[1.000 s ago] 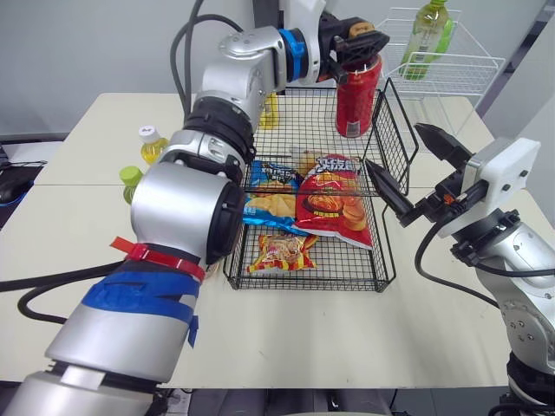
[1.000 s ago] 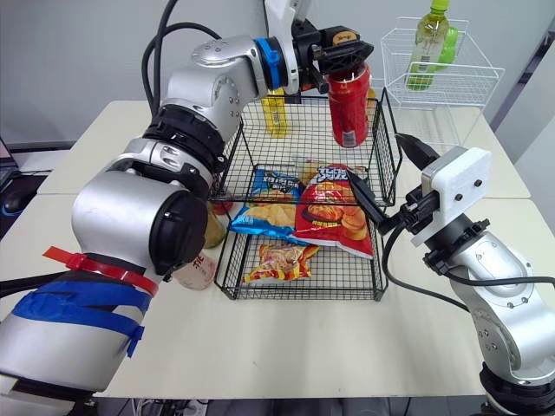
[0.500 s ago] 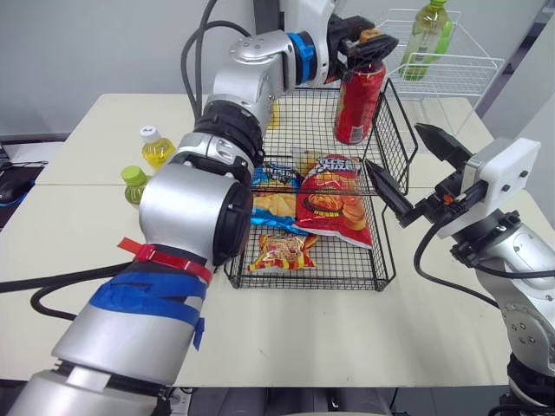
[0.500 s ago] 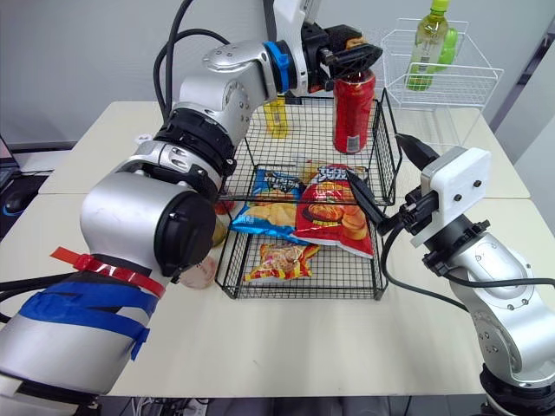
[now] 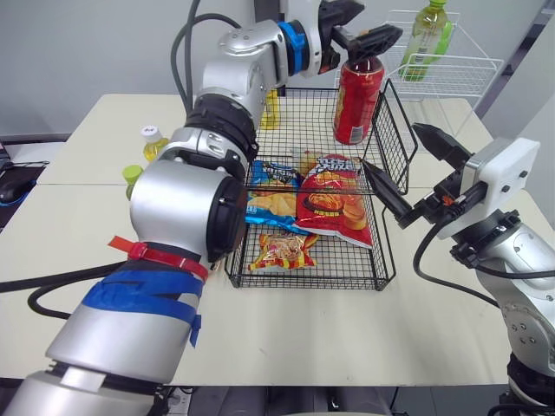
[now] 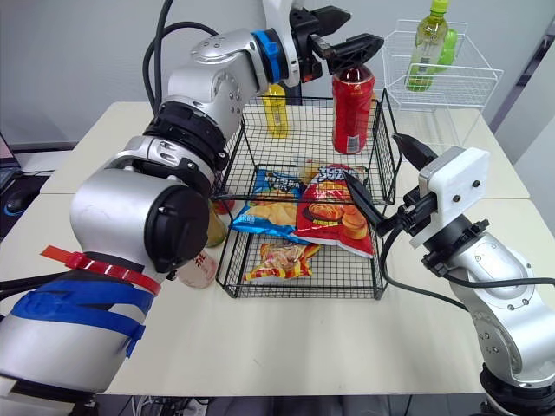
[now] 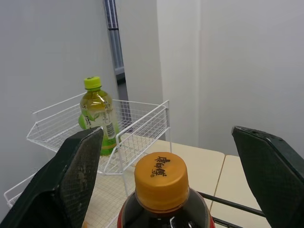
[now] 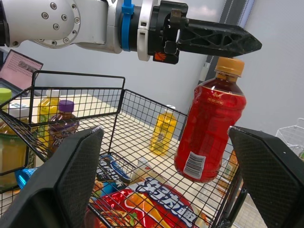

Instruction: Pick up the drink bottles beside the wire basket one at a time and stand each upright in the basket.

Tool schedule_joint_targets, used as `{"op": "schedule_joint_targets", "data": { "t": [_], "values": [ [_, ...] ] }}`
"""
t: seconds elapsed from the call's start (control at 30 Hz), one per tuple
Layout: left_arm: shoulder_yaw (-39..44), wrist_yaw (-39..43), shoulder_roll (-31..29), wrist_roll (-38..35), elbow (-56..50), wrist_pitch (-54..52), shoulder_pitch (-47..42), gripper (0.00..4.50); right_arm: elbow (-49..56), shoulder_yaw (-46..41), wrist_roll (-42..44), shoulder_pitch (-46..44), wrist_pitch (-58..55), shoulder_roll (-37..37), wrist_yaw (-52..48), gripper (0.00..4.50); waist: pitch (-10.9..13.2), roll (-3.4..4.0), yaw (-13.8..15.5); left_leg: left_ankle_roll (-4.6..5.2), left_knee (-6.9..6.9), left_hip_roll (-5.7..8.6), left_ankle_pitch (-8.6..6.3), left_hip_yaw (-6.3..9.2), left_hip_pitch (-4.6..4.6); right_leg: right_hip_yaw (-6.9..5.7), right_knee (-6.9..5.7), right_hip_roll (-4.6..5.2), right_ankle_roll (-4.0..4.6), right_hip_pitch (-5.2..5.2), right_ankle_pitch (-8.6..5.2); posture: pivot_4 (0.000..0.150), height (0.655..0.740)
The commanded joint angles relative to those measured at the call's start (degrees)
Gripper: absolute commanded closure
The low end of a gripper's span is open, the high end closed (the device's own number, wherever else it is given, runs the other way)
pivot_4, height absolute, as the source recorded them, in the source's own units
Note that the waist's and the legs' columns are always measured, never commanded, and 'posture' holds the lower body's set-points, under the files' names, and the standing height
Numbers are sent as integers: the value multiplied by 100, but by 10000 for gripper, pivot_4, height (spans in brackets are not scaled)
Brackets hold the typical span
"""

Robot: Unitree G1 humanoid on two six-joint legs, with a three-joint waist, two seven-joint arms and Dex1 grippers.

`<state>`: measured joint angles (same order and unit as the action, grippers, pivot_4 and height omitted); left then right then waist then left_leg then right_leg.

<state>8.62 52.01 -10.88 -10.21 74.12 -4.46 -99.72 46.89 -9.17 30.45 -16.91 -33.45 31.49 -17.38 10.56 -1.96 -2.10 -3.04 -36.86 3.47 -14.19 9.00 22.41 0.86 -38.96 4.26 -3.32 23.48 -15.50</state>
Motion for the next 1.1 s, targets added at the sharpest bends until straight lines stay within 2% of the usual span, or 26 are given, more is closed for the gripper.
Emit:
{"op": "schedule_joint_targets", "data": {
  "t": [0.03,0.13,0.27,0.5,0.8,0.97,1.1],
  "values": [
    [151,358,-282,-155,-444,-130,-117,138,97,-32,63,-179,79,21,-58,0,0,0,-10,0,0,0,0,0,0,0,0,0,0,0,0,1500,7400],
    [208,620,-532,-254,-743,-374,-1,138,2,-19,66,-328,153,10,-135,0,0,0,-30,0,-1,0,0,1,0,0,-1,0,0,0,0,1500,7400],
    [210,1118,-1101,-564,-1966,-1206,477,138,-234,86,167,-539,268,-7,-455,0,-1,2,-97,0,0,-3,0,1,-2,0,-3,-1,0,0,0,1500,7400],
    [414,775,-2082,-919,-4125,-2402,1587,138,-710,283,486,-944,349,2,-1165,0,0,2,-118,-2,-5,-6,1,15,-1,-5,-5,-5,2,0,1,1500,7400],
    [1517,-384,-3249,-1485,-6806,-3546,3823,138,-1514,648,926,-1663,395,-69,-2201,0,-3,9,-127,-3,-8,-18,2,18,-11,0,-6,-9,7,-4,4,1500,7400],
    [2590,-804,-3972,-1810,-7837,-4328,5246,138,-2078,896,926,-1943,599,-198,-2819,0,-3,9,-116,-2,-9,-19,1,14,-10,5,-4,-9,12,-3,8,1500,7400],
    [3642,-760,-4238,-2217,-8661,-4959,6637,138,-2340,1064,873,-2061,736,-282,-3201,0,-3,10,-117,-2,-5,-30,1,14,-14,5,-4,-9,13,-3,8,1500,7400]
  ]
}}
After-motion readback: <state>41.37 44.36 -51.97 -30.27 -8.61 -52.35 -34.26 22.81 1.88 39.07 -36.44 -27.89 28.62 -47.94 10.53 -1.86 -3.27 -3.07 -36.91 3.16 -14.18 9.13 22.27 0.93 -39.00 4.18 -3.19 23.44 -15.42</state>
